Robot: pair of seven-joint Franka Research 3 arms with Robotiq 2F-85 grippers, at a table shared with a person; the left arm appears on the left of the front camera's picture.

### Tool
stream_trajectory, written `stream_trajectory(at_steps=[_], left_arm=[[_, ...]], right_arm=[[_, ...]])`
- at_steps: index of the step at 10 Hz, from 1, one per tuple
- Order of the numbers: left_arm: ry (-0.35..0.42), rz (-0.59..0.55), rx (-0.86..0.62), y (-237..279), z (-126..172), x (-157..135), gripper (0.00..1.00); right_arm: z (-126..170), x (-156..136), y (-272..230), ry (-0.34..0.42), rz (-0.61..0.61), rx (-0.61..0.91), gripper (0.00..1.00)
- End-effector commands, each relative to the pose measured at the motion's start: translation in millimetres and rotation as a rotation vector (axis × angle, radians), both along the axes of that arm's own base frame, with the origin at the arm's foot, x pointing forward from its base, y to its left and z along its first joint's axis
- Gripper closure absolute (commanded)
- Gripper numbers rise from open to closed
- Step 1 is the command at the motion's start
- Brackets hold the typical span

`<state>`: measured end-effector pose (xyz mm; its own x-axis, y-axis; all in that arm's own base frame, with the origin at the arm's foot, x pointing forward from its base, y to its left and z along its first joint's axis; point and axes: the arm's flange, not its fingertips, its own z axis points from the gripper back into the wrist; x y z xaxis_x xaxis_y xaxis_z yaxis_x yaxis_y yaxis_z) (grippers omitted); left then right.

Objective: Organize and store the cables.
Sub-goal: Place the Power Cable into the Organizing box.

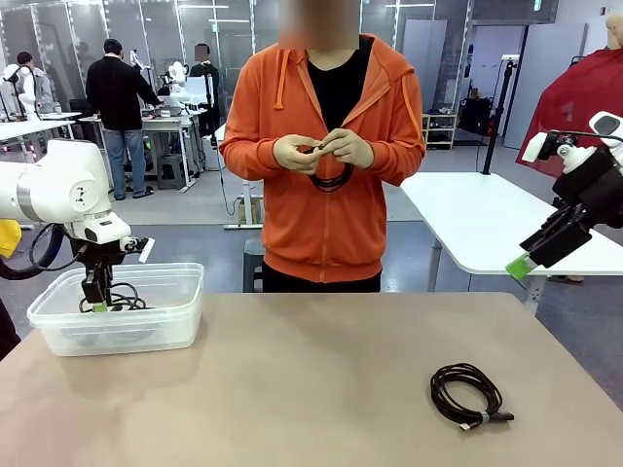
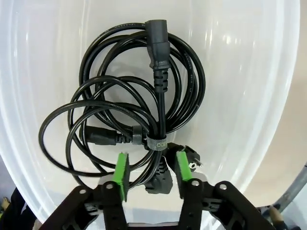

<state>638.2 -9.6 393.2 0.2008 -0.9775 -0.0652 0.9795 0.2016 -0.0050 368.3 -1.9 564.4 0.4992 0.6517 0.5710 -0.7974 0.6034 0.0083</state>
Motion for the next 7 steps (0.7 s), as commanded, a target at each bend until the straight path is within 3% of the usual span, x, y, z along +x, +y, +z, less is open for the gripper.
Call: stream_trajectory(at_steps=[1,3,7], left_arm=[[-0.007,0.023,-0.011,2,5,4,0.24],[-0.009,0.039,-0.020,6,11,3,0.00],[-0.030,0.070,-0.059,10,21,0,0.00]], right_arm=[[1,1,0,-0.003,0.003,-0.001,0.00],[1,1,0,-0.003,0.003,-0.001,0.00],[1,1,0,-0.003,0.003,-0.001,0.00]])
